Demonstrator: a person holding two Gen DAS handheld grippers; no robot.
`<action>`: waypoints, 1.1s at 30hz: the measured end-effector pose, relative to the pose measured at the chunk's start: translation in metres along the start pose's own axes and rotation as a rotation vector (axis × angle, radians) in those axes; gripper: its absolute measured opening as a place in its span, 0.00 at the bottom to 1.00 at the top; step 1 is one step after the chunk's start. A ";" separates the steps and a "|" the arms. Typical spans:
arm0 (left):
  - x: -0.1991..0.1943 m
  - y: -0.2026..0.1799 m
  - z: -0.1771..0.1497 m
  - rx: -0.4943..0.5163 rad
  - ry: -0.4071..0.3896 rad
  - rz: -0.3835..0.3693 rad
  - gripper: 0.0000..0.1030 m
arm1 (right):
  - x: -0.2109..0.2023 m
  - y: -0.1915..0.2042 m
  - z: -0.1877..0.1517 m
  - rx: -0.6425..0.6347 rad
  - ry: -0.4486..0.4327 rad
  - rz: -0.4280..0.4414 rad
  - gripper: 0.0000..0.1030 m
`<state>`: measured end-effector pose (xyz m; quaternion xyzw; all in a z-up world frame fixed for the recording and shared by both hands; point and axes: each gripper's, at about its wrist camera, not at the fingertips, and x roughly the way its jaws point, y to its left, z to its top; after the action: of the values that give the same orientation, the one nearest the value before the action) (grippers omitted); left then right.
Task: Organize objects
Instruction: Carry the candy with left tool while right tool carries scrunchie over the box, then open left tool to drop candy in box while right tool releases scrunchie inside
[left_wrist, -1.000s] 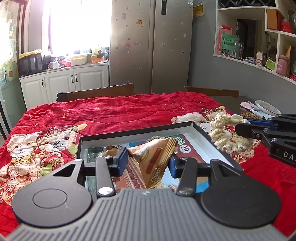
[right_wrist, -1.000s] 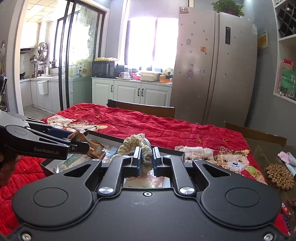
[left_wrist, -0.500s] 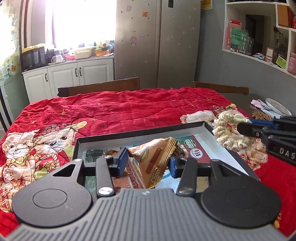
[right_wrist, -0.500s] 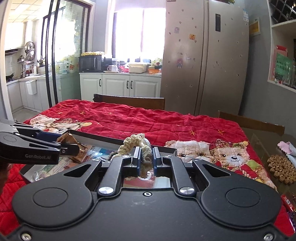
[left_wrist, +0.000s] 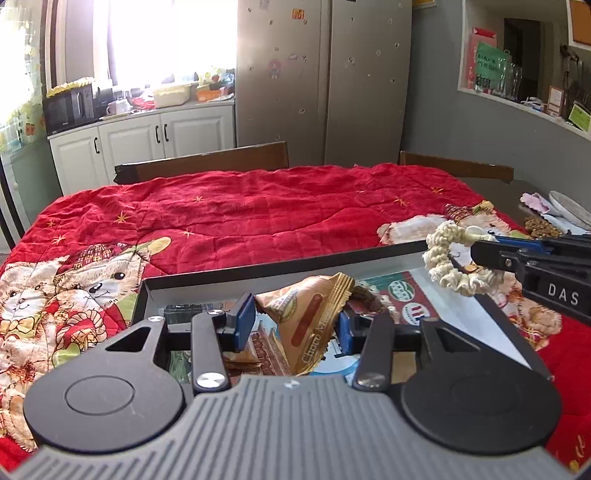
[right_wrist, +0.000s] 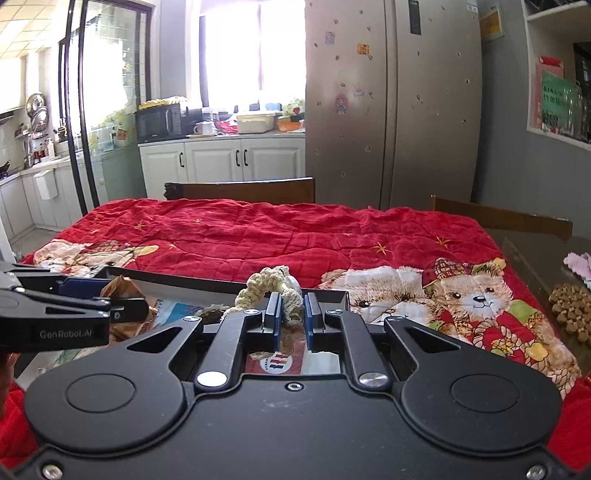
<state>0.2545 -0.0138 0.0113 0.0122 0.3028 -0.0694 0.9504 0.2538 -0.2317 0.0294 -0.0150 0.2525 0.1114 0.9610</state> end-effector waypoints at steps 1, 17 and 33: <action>0.003 0.000 0.000 -0.001 0.004 0.002 0.48 | 0.004 -0.001 -0.001 0.006 0.006 0.002 0.11; 0.039 -0.004 0.000 0.011 0.052 0.016 0.48 | 0.052 -0.008 -0.011 0.078 0.085 0.004 0.11; 0.058 -0.006 -0.002 0.027 0.082 0.040 0.48 | 0.075 -0.011 -0.014 0.113 0.136 -0.008 0.12</action>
<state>0.2997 -0.0270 -0.0235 0.0340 0.3402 -0.0542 0.9382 0.3132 -0.2285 -0.0203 0.0308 0.3232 0.0916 0.9414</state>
